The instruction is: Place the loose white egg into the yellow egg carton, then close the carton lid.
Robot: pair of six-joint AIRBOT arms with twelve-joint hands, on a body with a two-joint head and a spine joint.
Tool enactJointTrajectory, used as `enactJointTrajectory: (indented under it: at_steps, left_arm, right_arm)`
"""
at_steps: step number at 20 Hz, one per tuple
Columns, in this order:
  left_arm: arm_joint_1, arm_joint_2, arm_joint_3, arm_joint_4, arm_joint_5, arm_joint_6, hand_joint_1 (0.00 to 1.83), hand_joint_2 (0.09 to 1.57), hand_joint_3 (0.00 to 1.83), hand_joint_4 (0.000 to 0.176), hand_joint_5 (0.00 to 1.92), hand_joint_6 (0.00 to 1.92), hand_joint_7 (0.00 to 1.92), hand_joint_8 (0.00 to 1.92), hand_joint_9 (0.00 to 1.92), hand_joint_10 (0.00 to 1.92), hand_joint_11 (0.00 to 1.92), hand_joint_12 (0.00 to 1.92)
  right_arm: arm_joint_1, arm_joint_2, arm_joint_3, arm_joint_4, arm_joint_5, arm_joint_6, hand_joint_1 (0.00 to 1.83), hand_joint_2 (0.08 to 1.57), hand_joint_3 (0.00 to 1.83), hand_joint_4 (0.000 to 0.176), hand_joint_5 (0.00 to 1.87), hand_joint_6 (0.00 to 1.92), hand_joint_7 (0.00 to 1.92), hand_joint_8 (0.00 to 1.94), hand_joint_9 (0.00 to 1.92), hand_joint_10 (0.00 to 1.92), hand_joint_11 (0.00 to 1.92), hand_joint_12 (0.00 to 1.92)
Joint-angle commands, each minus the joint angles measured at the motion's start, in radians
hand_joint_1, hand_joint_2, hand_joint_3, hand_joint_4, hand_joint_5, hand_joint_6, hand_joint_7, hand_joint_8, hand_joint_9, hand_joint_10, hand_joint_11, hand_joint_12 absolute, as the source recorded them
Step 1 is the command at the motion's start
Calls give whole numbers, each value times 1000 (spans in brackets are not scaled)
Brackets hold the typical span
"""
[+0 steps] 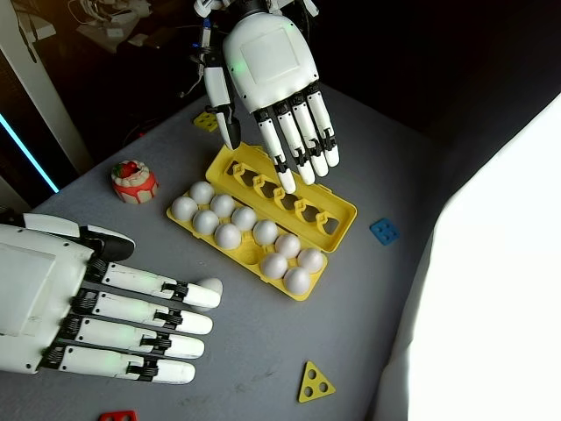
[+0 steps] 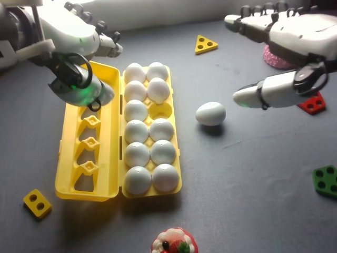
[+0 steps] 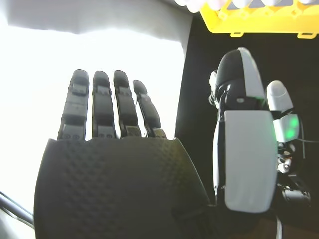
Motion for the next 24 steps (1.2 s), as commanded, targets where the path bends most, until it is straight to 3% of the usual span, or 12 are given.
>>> enactJointTrajectory:
  at_steps: [1, 2, 3, 7, 10, 13, 16, 24]
  left_arm:
    - [-13, -4, 5, 2, -60, 22, 82, 1357, 0, 30, 108, 4, 156, 5, 163, 7, 0, 605]
    - [-13, -5, 3, -1, -60, 26, 102, 1356, 0, 42, 27, 0, 138, 2, 145, 2, 0, 530]
    - [-13, -4, -3, 5, -60, 26, 128, 1355, 0, 34, 24, 4, 125, 1, 143, 1, 0, 515]
    - [-5, -4, -3, 8, -57, 26, 96, 1367, 4, 31, 36, 3, 105, 0, 119, 0, 0, 539]
    - [-24, -4, -31, 68, -21, 26, 139, 1362, 0, 23, 77, 10, 100, 0, 113, 0, 0, 546]
    - [-53, -2, -72, 112, 20, 12, 142, 1357, 0, 30, 81, 5, 110, 1, 129, 5, 0, 557]
    - [-52, -2, -60, 117, 28, -42, 127, 1359, 0, 28, 85, 3, 107, 2, 120, 2, 0, 579]
    - [-87, -6, -42, 115, 39, -67, 129, 1359, 1, 32, 66, 4, 112, 3, 116, 2, 0, 513]
  right_arm:
    - [6, -9, 10, 2, 65, -16, 683, 1057, 0, 0, 0, 0, 37, 0, 5, 1, 0, 0]
    - [7, -22, 20, 29, 62, -29, 677, 1062, 0, 0, 0, 0, 33, 1, 0, 0, 0, 0]
    - [8, -40, 35, 62, 57, -42, 692, 1057, 0, 0, 0, 0, 34, 2, 5, 2, 0, 0]
    - [-5, -108, 81, 82, 54, -64, 708, 1066, 0, 0, 0, 0, 17, 0, 0, 0, 0, 0]
    - [-34, -147, 110, 82, 49, -112, 816, 1049, 0, 0, 0, 0, 28, 4, 0, 0, 0, 0]
    - [-59, -184, 150, 82, 42, -119, 849, 1047, 0, 0, 8, 3, 40, 8, 0, 0, 0, 0]
    - [-65, -221, 185, 82, 43, -119, 872, 1048, 0, 0, 19, 8, 50, 10, 8, 3, 0, 0]
    - [-86, -282, 242, 82, 45, -107, 920, 1067, 4, 0, 242, 104, 120, 22, 47, 17, 0, 0]
